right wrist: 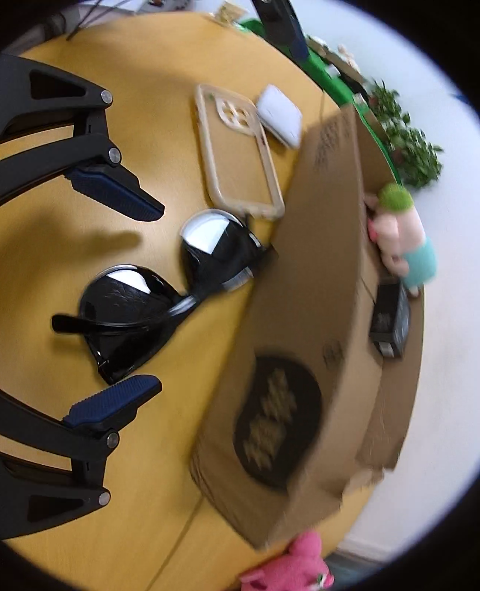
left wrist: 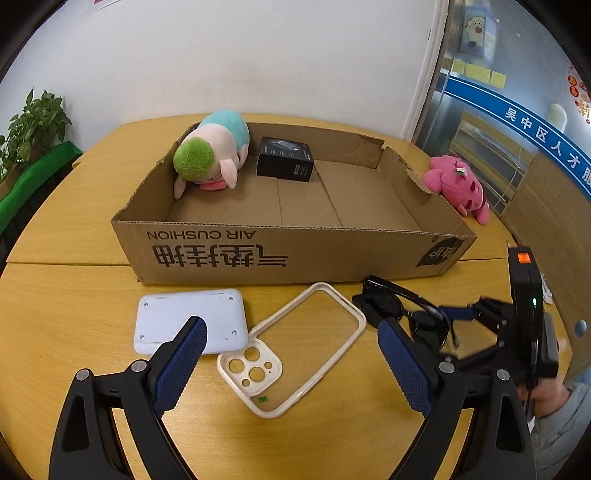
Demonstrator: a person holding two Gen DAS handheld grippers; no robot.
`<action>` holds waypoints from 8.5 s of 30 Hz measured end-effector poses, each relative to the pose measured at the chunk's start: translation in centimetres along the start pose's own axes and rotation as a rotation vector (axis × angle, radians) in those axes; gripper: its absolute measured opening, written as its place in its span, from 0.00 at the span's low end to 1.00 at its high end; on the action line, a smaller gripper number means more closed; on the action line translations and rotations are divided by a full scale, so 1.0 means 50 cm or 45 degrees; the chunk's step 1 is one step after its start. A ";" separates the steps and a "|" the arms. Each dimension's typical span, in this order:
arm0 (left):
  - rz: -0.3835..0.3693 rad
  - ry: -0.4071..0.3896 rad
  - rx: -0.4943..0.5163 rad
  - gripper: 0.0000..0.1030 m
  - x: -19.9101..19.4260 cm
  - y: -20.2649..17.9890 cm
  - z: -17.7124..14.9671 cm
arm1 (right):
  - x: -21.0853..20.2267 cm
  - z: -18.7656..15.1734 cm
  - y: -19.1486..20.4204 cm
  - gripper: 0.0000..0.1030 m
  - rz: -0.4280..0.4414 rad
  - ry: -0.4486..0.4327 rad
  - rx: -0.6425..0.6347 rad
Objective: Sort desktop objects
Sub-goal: 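Withdraw the right tool and move it toward the black sunglasses, then grasp the black sunglasses by the frame with the right gripper, then lift and carry the sunglasses with the right gripper into the box, then open the right gripper to release the sunglasses inside the box, then withdraw the right tool and move it toward the white-framed phone case, then grasp the phone case rim with the right gripper and lift it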
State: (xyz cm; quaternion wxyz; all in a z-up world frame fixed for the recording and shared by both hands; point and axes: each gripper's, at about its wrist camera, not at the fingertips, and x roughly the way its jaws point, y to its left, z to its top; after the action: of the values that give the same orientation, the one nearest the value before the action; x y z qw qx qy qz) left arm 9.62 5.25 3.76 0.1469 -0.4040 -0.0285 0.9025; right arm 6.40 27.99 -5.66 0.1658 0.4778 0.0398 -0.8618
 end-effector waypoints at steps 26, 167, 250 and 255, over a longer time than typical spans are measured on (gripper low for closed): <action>-0.264 0.160 -0.006 0.92 0.071 -0.060 -0.020 | -0.036 -0.026 0.000 0.13 0.069 0.018 0.332; 0.211 -0.545 0.248 0.91 -0.104 -0.067 0.231 | -0.256 0.223 0.050 0.80 -0.370 -0.522 0.146; 0.083 0.254 -0.009 0.77 0.110 0.051 -0.129 | -0.045 -0.084 0.113 0.07 0.001 -0.061 0.422; 0.074 0.244 0.048 0.33 0.109 0.029 -0.129 | -0.049 -0.091 0.137 0.07 0.021 -0.051 0.393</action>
State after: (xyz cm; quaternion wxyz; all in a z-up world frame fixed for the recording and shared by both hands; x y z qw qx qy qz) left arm 10.61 4.98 -4.76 0.1304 -0.4864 0.0143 0.8638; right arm 13.50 23.18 -5.43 0.0982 0.4805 -0.1005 -0.8657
